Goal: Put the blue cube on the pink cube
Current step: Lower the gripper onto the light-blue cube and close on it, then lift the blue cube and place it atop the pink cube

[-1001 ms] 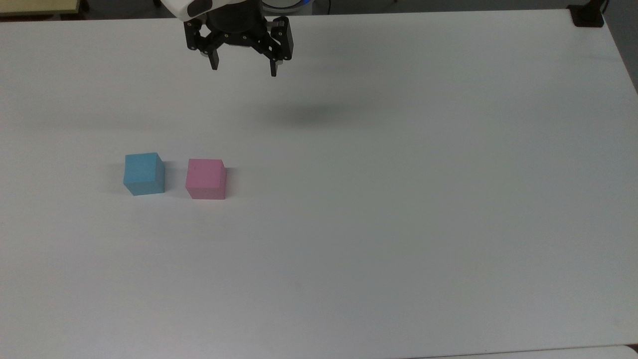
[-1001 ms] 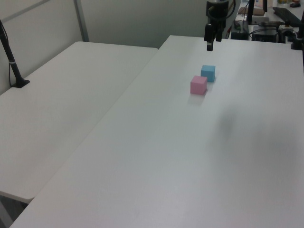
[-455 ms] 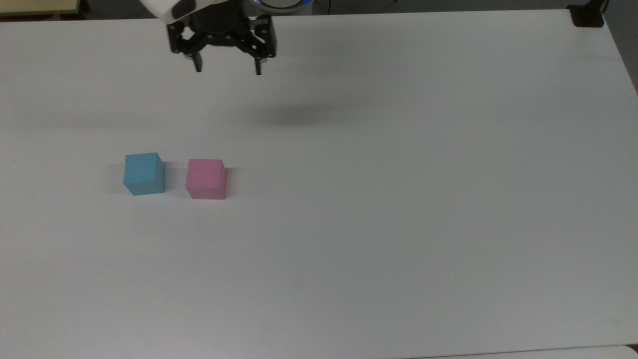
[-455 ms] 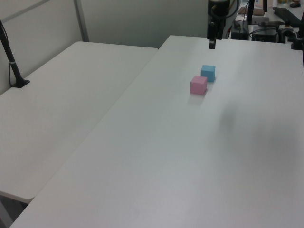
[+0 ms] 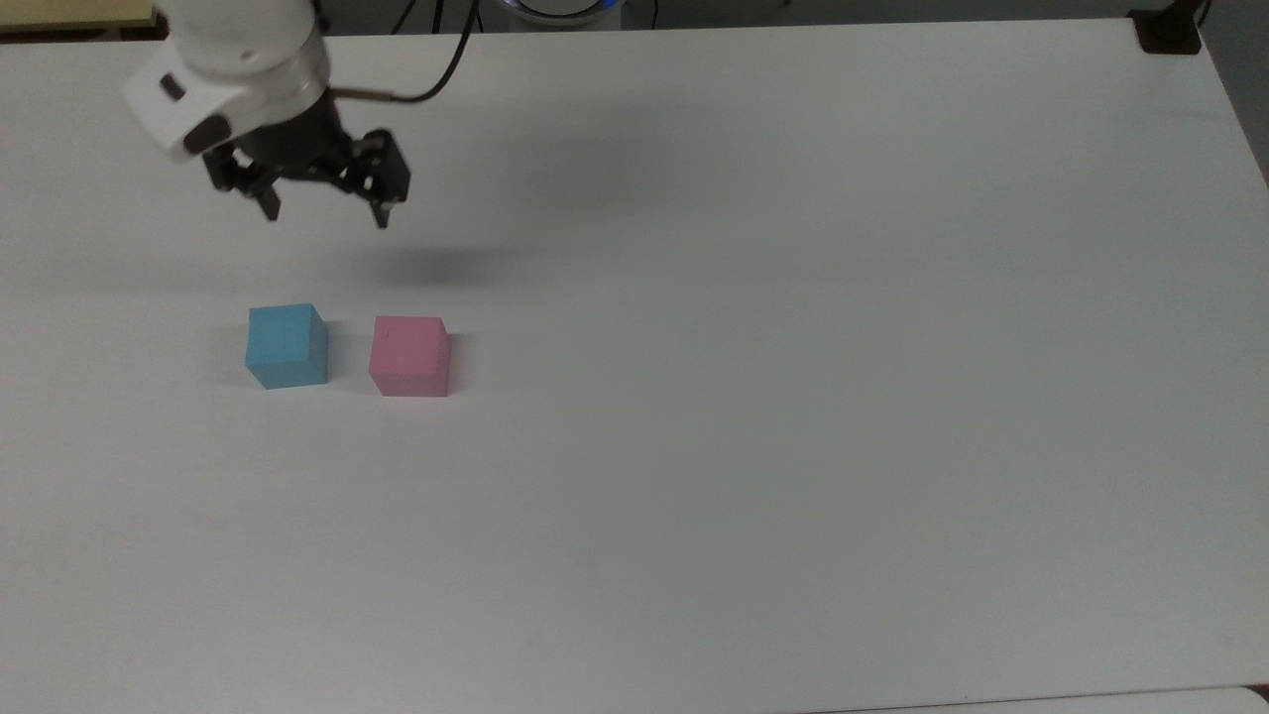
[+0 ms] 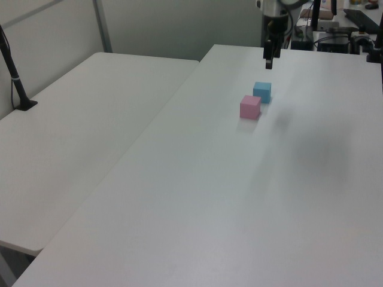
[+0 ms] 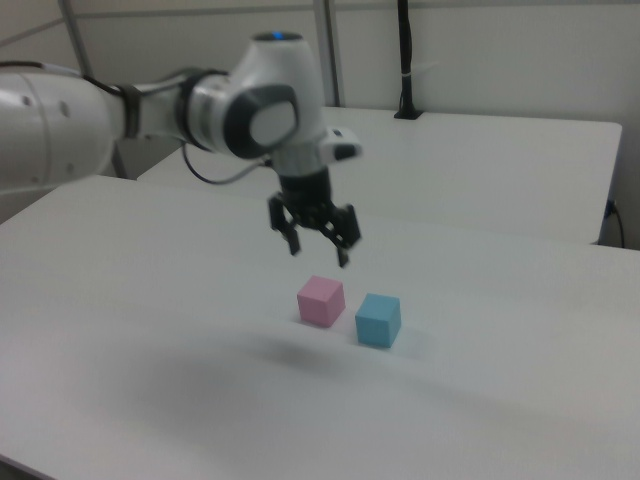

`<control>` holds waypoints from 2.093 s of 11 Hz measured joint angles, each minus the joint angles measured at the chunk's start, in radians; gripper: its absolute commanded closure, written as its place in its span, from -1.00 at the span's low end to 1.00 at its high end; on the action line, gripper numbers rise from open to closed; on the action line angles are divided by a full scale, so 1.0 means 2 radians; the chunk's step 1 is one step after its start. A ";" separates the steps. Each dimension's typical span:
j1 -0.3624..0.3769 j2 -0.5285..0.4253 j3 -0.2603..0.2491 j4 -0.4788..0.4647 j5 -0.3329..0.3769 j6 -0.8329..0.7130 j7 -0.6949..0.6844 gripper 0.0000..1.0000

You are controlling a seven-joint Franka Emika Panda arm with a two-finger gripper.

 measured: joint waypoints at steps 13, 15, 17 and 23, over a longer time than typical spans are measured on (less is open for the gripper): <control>-0.048 0.125 0.001 0.005 -0.010 0.161 -0.045 0.60; -0.045 0.112 0.004 0.013 -0.009 0.150 -0.045 0.58; -0.024 0.084 0.006 0.015 -0.002 0.124 -0.024 0.54; 0.043 0.071 0.009 0.007 -0.002 0.099 0.038 -1.00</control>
